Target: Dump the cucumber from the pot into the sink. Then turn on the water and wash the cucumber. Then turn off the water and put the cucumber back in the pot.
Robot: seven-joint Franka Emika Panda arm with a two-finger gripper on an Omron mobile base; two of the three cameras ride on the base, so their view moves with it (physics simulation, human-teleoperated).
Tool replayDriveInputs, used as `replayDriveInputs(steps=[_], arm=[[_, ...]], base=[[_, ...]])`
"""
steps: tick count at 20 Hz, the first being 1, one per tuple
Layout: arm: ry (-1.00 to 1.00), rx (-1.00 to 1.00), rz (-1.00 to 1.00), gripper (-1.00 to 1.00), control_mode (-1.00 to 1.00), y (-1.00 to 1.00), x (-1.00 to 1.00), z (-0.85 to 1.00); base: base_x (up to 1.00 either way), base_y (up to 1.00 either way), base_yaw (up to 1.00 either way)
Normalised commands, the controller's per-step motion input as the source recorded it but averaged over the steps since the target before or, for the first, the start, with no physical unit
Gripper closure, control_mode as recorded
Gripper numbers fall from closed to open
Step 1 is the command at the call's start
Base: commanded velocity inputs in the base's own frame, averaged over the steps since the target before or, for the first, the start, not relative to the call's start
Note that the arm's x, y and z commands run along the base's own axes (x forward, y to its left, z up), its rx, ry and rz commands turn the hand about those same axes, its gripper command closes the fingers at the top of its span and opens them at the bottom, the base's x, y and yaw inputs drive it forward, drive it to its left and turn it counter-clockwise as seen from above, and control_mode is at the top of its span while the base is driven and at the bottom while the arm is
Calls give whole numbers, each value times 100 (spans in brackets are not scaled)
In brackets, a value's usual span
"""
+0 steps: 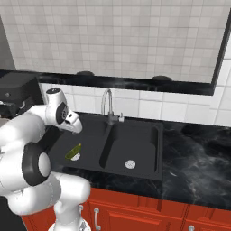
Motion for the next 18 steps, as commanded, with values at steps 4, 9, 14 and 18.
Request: replayDriveInputs(steps=[4,9,14,18], arm=[[3,0,0,-100,-100,21,31,-41],[5,0,0,-100,-100,23,34,-45],[1,0,0,-100,-100,17,32,-46],[0,0,0,-100,-100,11,33,-48]], base=[[0,0,0],[0,0,0],[0,0,0],[0,0,0]])
